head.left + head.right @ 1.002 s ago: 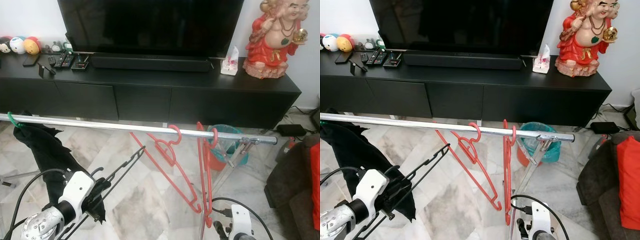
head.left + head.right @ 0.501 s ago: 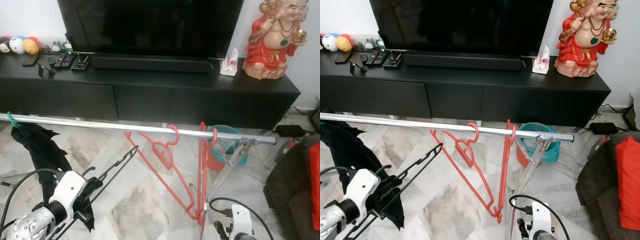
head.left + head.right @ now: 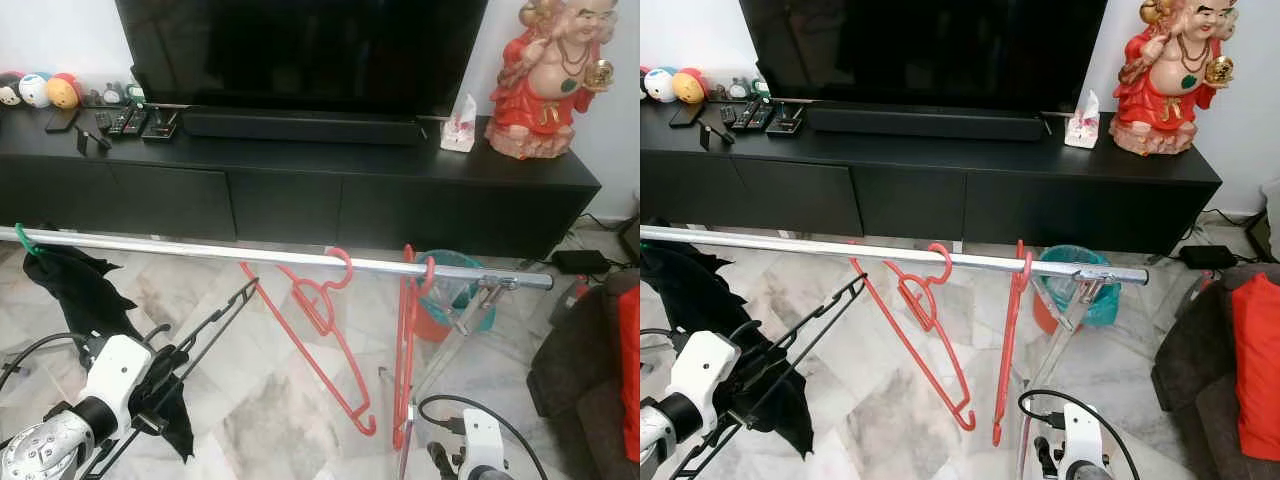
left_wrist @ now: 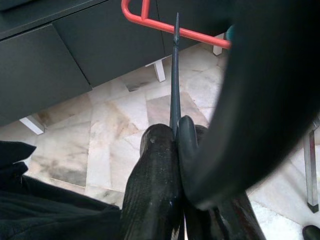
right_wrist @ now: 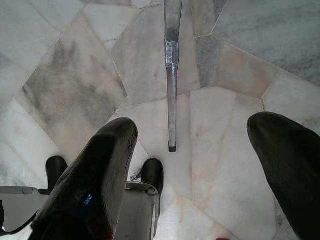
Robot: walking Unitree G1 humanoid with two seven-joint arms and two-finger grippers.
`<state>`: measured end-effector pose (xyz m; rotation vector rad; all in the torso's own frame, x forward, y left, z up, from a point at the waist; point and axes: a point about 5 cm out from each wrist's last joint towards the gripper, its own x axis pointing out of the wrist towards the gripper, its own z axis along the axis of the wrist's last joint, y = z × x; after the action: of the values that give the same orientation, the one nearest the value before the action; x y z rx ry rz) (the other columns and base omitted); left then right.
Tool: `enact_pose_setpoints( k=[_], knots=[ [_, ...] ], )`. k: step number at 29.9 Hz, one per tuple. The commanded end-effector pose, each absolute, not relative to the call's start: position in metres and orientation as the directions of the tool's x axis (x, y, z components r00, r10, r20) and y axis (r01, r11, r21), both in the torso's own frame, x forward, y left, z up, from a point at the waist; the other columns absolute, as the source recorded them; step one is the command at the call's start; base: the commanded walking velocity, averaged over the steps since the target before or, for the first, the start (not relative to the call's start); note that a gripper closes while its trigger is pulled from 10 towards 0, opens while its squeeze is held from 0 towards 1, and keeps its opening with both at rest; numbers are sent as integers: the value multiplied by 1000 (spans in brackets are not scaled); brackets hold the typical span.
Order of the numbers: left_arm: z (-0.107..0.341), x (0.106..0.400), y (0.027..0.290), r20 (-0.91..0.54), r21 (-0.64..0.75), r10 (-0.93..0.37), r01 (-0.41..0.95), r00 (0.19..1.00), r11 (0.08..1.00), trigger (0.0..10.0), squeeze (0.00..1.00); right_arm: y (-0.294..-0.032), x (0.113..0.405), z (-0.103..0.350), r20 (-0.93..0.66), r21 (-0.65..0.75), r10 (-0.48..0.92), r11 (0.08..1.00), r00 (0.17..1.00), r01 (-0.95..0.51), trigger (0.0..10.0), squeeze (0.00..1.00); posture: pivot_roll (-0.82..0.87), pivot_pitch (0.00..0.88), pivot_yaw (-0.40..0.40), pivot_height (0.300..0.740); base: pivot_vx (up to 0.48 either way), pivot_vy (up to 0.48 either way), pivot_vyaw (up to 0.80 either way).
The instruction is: Hang hanger
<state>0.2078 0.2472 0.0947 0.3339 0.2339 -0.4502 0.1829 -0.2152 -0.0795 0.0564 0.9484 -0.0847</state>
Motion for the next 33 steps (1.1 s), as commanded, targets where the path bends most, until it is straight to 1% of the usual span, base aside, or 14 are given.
enact_pose_setpoints(
  k=[1, 8, 13, 19, 23, 28, 29, 33],
  knots=[
    [96, 207, 249, -292, 272, -380, 457, 878, 847, 10000, 0, -218, 184, -79, -816, -1, -53, 996, 576, 89, 10000, 0, 43, 20, -63, 740, 0, 0, 0],
    [98, 206, 249, -294, 257, -400, 475, 868, 841, 10000, 0, -218, 184, -79, -816, -3, -53, 996, 576, 87, 10000, 0, 44, 19, -64, 740, 0, 0, 0],
    [108, 208, 248, -256, 248, -405, 464, 878, 850, 10000, 0, -219, 184, -78, -816, -4, -53, 996, 576, 86, 10000, 0, 45, 19, -66, 740, 0, 0, 0],
    [121, 212, 244, -200, 187, -434, 469, 878, 863, 10000, 0, -219, 184, -78, -815, -4, -53, 996, 576, 85, 10000, 0, 46, 20, -67, 740, 0, 0, 0],
    [124, 209, 239, -216, 115, -500, 530, 839, 840, 10000, 0, -219, 184, -78, -816, -5, -52, 997, 576, 83, 10000, 0, 46, 20, -67, 740, 0, 0, 0],
    [122, 206, 236, -235, 62, -536, 563, 811, 824, 10000, 0, -219, 184, -78, -816, -4, -52, 997, 576, 83, 10000, 0, 46, 20, -67, 740, 0, 0, 0],
    [121, 203, 234, -251, 15, -560, 582, 789, 813, 10000, 0, -219, 184, -78, -816, -4, -52, 996, 576, 84, 10000, 0, 46, 21, -66, 740, 0, 0, 0],
    [118, 200, 234, -259, -32, -569, 581, 781, 813, 10000, 0, -219, 184, -78, -816, -4, -53, 996, 576, 85, 10000, 0, 46, 21, -66, 740, 0, 0, 0]
  ],
)
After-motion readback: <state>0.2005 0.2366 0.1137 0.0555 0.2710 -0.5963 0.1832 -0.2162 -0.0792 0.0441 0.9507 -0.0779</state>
